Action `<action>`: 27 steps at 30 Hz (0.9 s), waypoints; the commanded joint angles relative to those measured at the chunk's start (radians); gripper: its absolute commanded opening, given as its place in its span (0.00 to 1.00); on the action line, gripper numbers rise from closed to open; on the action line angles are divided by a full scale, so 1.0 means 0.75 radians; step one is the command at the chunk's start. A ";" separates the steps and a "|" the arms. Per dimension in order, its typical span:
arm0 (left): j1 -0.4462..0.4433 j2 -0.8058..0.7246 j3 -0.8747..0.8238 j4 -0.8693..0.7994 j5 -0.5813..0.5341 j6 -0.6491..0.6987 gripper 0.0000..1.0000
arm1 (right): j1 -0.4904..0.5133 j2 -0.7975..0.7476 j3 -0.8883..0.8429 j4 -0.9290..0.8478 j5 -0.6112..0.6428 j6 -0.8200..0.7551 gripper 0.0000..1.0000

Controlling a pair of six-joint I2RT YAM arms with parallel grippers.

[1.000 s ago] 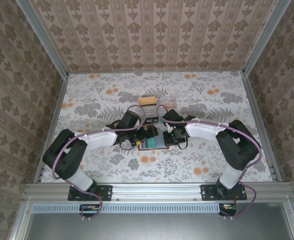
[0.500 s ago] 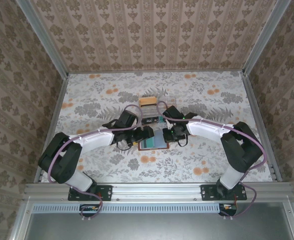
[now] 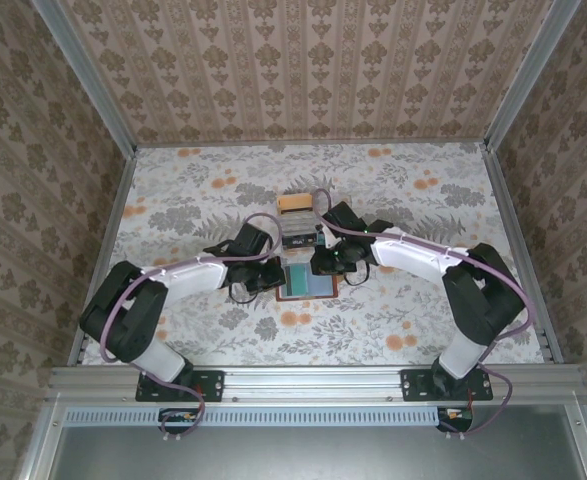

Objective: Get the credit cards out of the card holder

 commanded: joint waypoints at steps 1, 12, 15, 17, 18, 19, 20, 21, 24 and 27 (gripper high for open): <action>0.010 0.036 -0.013 -0.026 -0.016 0.022 0.01 | 0.007 0.057 0.026 0.073 -0.131 0.074 0.16; 0.008 0.053 -0.058 -0.007 -0.017 0.005 0.00 | 0.006 0.175 0.037 0.124 -0.203 0.123 0.20; 0.002 0.056 -0.059 -0.004 -0.018 0.002 0.00 | 0.004 0.197 0.031 0.138 -0.213 0.132 0.20; -0.002 0.059 -0.058 -0.004 -0.020 -0.002 0.00 | 0.002 0.207 0.025 0.150 -0.219 0.138 0.20; -0.004 0.060 -0.058 -0.003 -0.020 -0.001 0.00 | 0.002 0.211 0.025 0.157 -0.226 0.140 0.20; -0.006 0.062 -0.057 -0.001 -0.020 -0.003 0.00 | 0.002 0.219 0.026 0.163 -0.235 0.140 0.20; -0.005 0.062 -0.057 -0.001 -0.020 -0.003 0.00 | 0.001 0.223 0.027 0.166 -0.239 0.141 0.20; -0.008 0.062 -0.055 -0.002 -0.020 -0.003 0.00 | 0.000 0.232 0.029 0.168 -0.245 0.142 0.20; -0.012 0.063 -0.054 0.001 -0.019 -0.005 0.00 | 0.000 0.252 0.034 0.162 -0.244 0.142 0.20; -0.014 0.064 -0.052 0.001 -0.020 -0.007 0.00 | 0.000 0.262 0.032 0.157 -0.232 0.142 0.20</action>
